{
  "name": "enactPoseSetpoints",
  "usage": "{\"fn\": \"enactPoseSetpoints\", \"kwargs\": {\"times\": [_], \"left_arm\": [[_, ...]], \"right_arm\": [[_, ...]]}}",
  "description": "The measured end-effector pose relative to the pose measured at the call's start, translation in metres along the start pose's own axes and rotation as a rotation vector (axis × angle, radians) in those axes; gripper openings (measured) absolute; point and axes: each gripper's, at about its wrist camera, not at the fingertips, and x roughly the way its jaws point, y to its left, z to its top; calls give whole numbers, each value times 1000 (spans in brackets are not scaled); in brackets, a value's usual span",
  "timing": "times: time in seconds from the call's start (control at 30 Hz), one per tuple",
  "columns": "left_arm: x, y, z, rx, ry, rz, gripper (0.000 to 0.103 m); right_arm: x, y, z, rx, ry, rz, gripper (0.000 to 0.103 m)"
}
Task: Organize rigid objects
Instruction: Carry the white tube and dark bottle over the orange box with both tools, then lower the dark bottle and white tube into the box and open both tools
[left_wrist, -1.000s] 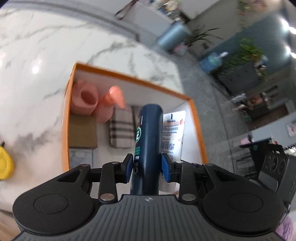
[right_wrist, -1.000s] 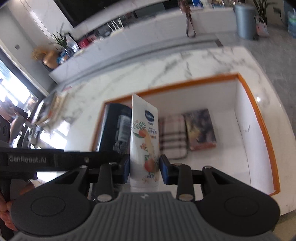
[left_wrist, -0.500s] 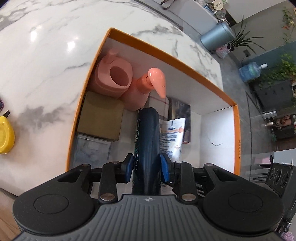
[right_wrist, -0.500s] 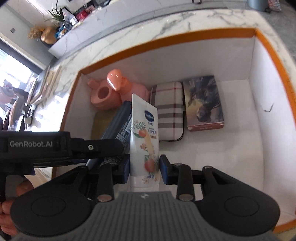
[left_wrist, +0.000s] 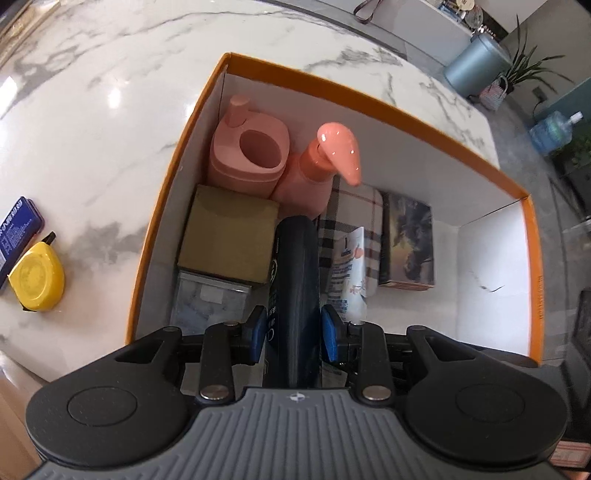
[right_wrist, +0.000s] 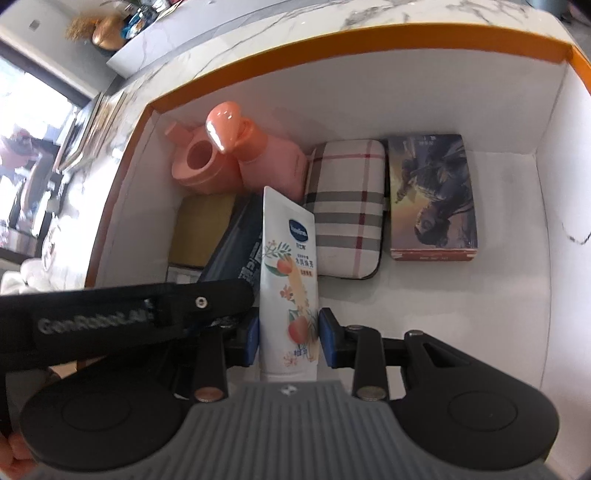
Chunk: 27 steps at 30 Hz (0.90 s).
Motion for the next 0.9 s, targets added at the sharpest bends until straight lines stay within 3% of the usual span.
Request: {"fn": "enactPoseSetpoints", "kwargs": {"times": [0.23, 0.67, 0.8, 0.9], "left_arm": [[10, -3, 0, 36, 1, 16, 36], [-6, 6, -1, 63, 40, -77, 36], [-32, 8, 0, 135, -39, -124, 36], [-54, 10, 2, 190, -136, -98, 36]], "right_arm": [[3, 1, -2, 8, 20, -24, 34], [4, 7, 0, -1, 67, -77, 30], [3, 11, -1, -23, 83, -81, 30], [4, 12, 0, -27, 96, -78, 30]]}}
